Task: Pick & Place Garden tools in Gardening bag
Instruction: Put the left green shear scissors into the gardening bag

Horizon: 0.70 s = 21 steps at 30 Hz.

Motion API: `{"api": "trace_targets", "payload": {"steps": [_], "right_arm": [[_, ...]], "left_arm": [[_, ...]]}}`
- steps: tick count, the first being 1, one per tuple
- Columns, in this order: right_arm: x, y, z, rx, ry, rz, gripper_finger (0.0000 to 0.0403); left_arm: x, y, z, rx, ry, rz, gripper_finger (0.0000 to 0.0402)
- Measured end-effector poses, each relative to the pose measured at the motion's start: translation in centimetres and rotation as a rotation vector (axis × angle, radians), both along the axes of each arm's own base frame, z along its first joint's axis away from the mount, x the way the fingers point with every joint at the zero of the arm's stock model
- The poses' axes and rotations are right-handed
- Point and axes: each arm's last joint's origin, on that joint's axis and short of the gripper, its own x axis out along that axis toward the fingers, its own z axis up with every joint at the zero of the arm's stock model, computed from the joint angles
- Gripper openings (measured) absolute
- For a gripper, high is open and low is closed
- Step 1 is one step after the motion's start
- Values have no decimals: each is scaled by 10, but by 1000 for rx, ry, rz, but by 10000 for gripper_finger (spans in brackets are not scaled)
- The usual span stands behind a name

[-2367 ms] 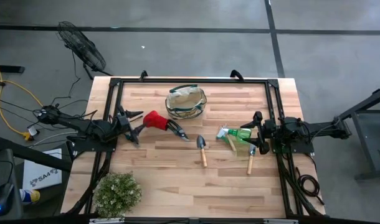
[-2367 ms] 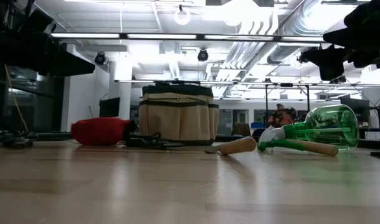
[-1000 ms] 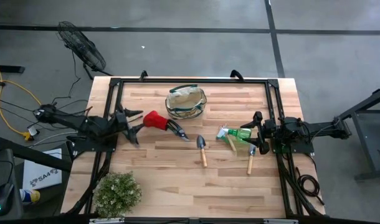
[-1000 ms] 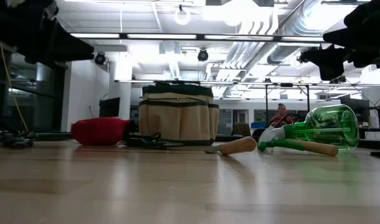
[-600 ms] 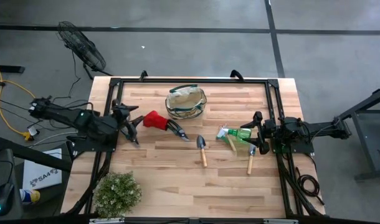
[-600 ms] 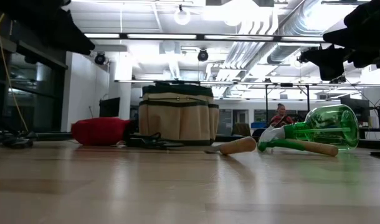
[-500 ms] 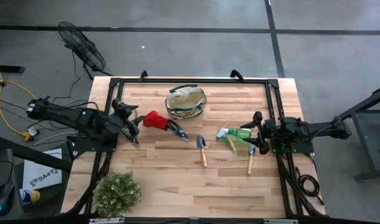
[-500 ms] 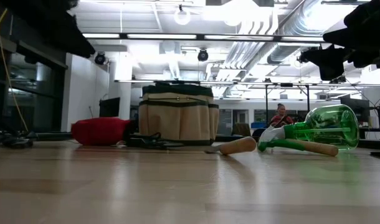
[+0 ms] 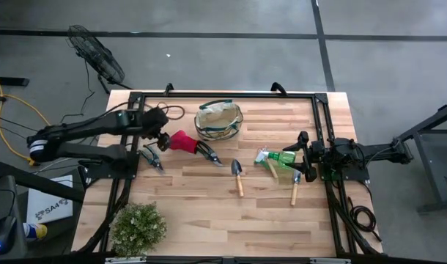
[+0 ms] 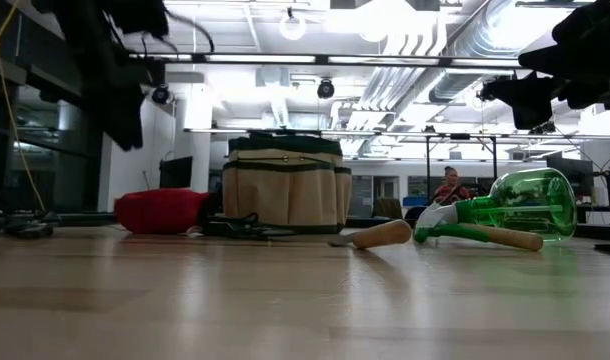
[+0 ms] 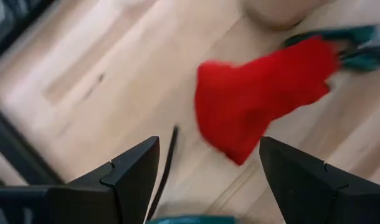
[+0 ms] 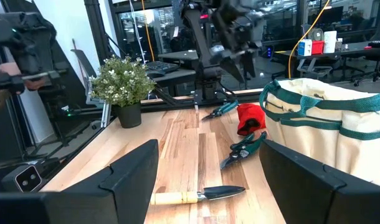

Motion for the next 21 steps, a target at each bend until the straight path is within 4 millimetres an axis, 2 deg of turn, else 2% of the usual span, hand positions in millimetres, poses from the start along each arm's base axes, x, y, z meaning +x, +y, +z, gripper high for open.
{"api": "trace_targets", "payload": {"steps": [3,9,21], "right_arm": [[0,0,0,0,0,0,271],[0,0,0,0,0,0,271],[0,0,0,0,0,-1,271]], "left_arm": [[5,12,-11,-58,61,55,269],[19,28,-37,-153,207,31,269],[35,45,-78,-231,391,71,269]]}}
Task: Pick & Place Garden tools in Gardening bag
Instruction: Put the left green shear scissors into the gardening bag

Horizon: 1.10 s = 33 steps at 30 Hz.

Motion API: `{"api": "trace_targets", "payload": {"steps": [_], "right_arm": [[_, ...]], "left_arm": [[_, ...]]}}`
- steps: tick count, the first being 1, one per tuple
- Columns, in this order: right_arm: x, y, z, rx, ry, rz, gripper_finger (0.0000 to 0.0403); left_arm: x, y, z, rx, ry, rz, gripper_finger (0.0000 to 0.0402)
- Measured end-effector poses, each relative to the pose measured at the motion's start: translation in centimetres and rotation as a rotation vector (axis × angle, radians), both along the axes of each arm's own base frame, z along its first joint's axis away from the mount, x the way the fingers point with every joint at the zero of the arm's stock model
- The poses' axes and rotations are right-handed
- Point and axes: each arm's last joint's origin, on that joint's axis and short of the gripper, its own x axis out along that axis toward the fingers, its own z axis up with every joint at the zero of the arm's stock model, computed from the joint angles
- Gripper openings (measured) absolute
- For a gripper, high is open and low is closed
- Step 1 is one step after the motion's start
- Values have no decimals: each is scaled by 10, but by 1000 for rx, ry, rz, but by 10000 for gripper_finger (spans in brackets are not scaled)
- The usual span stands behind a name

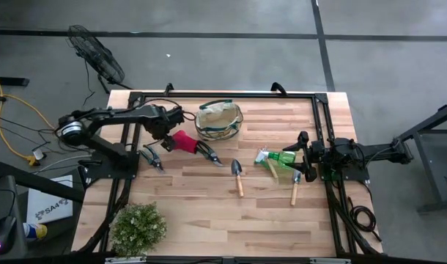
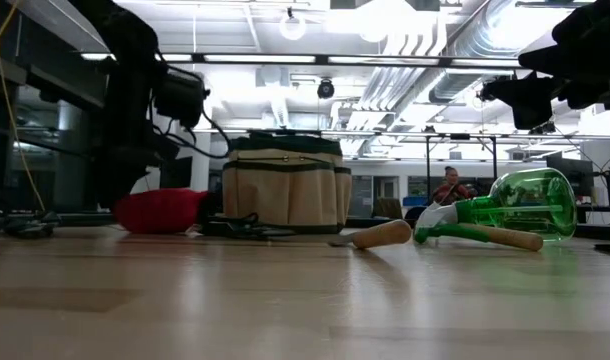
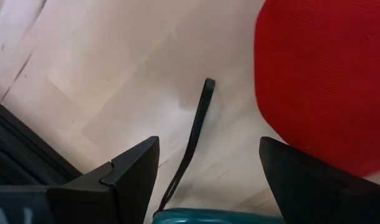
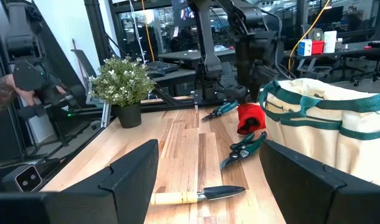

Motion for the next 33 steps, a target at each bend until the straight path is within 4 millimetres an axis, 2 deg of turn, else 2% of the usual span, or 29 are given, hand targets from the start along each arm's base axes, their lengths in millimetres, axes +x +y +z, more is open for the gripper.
{"api": "trace_targets", "payload": {"steps": [13,22,33], "right_arm": [[0,0,0,0,1,0,271],[0,0,0,0,0,0,271],[0,0,0,0,0,0,271]], "left_arm": [[8,7,-11,35,7,-43,269],[6,10,-11,31,52,-206,269],[7,10,-11,9,43,-284,269]]}}
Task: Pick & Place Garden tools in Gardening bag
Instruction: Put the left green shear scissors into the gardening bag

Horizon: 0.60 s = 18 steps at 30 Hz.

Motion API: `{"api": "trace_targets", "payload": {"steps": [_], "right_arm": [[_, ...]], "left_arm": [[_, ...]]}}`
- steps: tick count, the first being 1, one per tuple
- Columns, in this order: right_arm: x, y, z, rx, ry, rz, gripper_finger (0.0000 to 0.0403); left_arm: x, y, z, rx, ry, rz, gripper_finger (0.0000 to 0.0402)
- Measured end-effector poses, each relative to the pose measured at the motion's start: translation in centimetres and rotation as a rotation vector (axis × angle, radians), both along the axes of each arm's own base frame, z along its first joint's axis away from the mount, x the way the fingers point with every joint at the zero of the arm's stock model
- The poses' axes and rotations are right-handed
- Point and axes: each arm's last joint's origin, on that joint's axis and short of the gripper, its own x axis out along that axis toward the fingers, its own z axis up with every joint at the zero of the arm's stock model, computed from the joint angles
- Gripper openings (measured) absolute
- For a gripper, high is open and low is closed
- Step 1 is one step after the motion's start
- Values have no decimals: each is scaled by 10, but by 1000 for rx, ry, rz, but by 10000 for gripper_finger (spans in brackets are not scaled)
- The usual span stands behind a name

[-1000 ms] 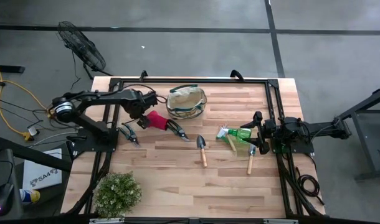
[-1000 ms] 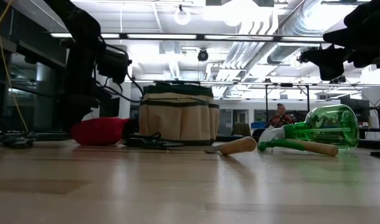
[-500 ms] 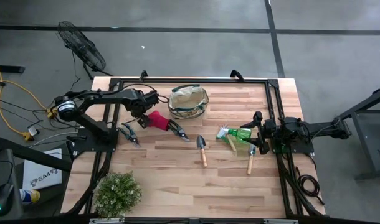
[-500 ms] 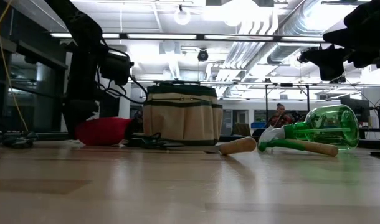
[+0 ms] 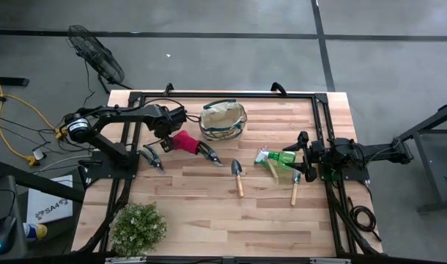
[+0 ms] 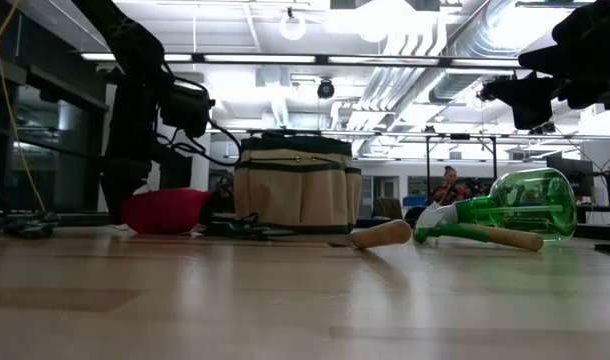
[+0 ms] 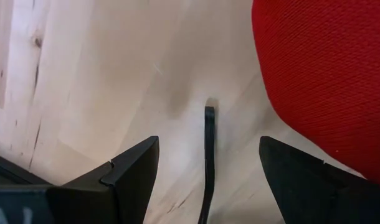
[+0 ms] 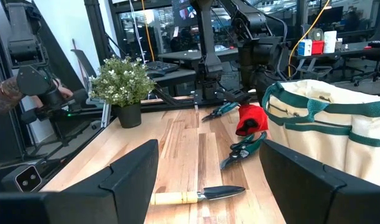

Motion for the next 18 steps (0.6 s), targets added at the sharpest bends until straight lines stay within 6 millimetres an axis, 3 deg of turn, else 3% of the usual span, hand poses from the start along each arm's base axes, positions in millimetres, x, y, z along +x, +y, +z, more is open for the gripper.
{"api": "trace_targets", "payload": {"steps": [18], "right_arm": [[0,0,0,0,0,0,271]], "left_arm": [[3,2,-23,-61,100,3,268]]}}
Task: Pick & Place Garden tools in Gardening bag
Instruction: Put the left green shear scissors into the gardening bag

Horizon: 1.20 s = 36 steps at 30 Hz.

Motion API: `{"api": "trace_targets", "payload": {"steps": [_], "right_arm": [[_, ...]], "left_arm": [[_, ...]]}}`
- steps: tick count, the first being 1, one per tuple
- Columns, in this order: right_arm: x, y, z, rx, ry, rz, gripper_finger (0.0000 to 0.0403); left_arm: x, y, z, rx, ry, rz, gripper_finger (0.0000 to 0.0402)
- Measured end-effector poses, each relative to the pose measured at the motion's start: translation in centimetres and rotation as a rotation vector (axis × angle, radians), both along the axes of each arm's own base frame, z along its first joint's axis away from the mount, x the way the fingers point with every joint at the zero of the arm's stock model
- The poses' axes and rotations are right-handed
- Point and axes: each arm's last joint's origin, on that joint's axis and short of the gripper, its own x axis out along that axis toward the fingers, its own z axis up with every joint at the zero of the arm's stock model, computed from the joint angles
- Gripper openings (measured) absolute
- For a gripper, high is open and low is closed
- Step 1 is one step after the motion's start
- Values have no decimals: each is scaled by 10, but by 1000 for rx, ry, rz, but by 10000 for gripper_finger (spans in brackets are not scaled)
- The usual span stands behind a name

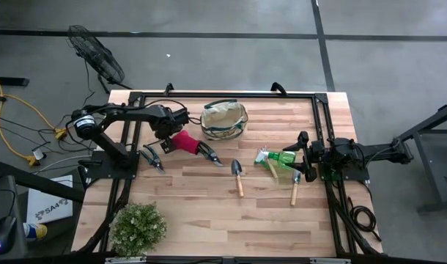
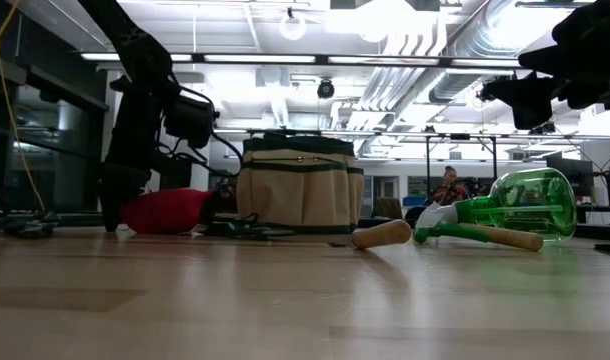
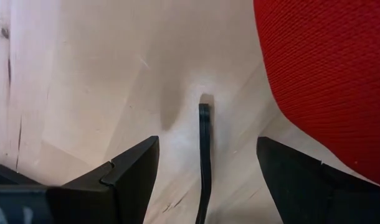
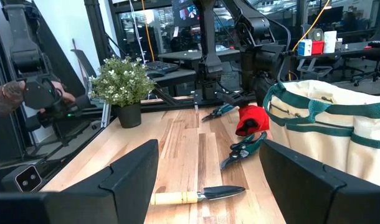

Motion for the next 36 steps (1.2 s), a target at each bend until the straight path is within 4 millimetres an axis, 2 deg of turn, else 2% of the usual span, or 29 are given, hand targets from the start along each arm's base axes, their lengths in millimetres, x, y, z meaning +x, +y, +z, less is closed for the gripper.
{"api": "trace_targets", "payload": {"steps": [4,15,23,31,36], "right_arm": [[0,0,0,0,0,0,271],[0,0,0,0,0,0,271],[0,0,0,0,0,0,271],[0,0,0,0,0,0,271],[0,0,0,0,0,0,271]], "left_arm": [[0,0,-1,-5,3,1,244],[0,-1,-2,-20,-7,6,124],[0,-1,-2,-37,-17,4,78],[1,-2,-2,-65,-29,-12,16],[1,-2,-2,-70,-31,-20,7]]}}
